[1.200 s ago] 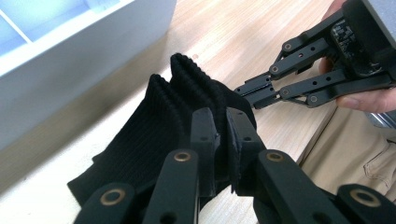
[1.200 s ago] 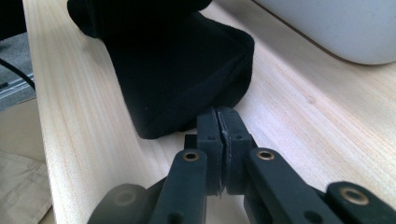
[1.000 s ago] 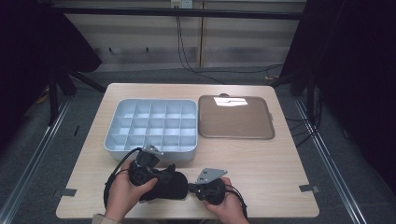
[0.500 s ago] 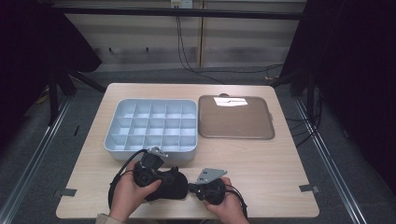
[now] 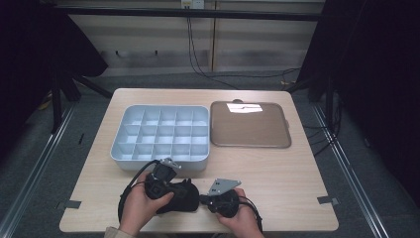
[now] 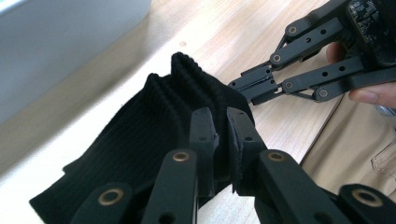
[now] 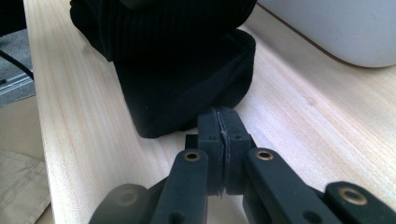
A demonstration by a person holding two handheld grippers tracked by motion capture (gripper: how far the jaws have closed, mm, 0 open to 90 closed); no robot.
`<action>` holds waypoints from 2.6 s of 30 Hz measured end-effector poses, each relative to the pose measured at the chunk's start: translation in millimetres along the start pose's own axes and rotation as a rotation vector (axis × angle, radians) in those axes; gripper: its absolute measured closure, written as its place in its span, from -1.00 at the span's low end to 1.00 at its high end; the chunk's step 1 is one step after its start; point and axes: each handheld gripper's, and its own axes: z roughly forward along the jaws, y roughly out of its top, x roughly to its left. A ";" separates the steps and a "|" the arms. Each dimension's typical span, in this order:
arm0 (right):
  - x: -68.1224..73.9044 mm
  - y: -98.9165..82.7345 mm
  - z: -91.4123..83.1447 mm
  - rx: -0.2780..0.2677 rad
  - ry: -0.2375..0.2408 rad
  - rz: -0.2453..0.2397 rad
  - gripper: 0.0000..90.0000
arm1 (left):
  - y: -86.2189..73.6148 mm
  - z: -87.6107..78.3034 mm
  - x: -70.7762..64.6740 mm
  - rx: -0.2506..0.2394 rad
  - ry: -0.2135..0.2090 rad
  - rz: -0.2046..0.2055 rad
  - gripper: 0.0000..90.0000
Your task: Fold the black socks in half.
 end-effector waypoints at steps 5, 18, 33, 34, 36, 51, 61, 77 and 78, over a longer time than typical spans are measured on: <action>0.2 -0.1 -0.1 0.001 0.000 0.000 0.98 | 0.2 2.5 -1.0 0.006 -0.003 0.007 0.81; -0.1 -0.2 -0.1 0.002 -0.001 -0.003 0.98 | 0.6 8.0 -4.7 0.020 -0.026 -0.006 0.68; 0.1 -0.1 -0.2 0.000 0.000 -0.002 0.98 | -11.5 -16.4 6.6 -0.033 0.035 -0.037 0.39; 0.2 -0.1 -0.2 0.000 0.000 -0.001 0.98 | -13.9 -18.2 9.3 -0.037 0.041 -0.047 0.38; 0.2 -0.1 -0.1 0.000 -0.001 -0.002 0.98 | -18.8 -21.1 13.7 -0.042 0.053 -0.067 0.37; 0.3 -0.1 -0.1 0.000 -0.002 -0.003 0.98 | -53.0 -35.0 38.3 -0.042 0.125 -0.160 0.26; 0.5 -0.2 -0.1 -0.001 -0.002 -0.004 0.98 | -66.6 -32.5 45.9 -0.032 0.132 -0.214 0.21; 0.7 -0.4 -0.3 -0.001 -0.001 -0.005 0.98 | -71.5 -16.4 50.0 0.006 0.138 -0.232 0.25; 0.7 -0.4 -0.3 -0.001 -0.001 -0.006 0.98 | -71.6 -15.5 50.1 0.010 0.143 -0.227 0.25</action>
